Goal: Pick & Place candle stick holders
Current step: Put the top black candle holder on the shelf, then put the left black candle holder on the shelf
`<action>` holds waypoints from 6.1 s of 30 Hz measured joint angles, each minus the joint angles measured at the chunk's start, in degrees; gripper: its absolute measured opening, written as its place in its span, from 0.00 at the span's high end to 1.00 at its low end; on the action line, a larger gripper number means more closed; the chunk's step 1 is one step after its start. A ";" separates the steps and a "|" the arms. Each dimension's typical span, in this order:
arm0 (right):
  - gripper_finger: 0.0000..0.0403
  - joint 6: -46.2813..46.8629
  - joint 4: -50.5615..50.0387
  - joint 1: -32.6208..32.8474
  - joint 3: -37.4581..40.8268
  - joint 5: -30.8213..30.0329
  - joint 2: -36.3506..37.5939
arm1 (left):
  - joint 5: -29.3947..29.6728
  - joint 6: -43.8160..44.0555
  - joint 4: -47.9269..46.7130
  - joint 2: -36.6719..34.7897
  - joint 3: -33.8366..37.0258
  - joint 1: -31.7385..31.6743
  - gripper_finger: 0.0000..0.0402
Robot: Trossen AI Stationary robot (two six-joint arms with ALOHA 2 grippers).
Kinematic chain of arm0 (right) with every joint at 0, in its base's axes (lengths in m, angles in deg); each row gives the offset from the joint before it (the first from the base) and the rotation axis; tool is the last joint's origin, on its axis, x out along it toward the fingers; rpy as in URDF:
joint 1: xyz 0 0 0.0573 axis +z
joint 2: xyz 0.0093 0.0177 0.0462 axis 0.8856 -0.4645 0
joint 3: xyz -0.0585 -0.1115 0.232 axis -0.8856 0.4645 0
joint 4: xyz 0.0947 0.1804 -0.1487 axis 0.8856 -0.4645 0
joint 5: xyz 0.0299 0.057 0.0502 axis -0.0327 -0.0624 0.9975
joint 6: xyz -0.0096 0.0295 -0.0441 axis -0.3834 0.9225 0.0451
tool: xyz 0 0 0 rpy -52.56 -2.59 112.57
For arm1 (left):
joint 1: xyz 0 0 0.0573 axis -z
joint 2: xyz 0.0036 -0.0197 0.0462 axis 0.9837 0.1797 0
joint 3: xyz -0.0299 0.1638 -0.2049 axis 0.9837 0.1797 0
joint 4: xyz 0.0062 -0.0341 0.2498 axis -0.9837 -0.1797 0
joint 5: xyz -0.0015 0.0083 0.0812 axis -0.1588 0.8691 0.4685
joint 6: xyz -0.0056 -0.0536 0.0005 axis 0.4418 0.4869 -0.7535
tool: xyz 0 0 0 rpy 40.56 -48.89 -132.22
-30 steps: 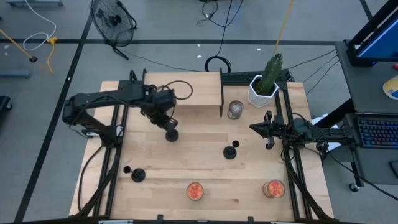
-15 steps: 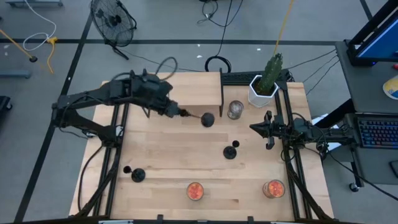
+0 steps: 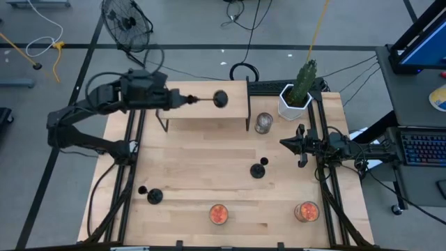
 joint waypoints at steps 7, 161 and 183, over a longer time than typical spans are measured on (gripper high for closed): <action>1.00 -0.02 0.00 0.00 0.02 0.00 0.00 | 5.31 -0.98 -8.36 0.70 -6.56 -4.59 0.99; 1.00 0.02 -0.02 0.00 0.02 0.22 -0.01 | -26.71 -20.17 -47.29 21.09 -40.46 -42.19 0.63; 1.00 0.02 -0.02 0.00 0.01 0.22 -0.01 | -19.05 7.36 -47.27 9.97 -32.01 6.65 0.63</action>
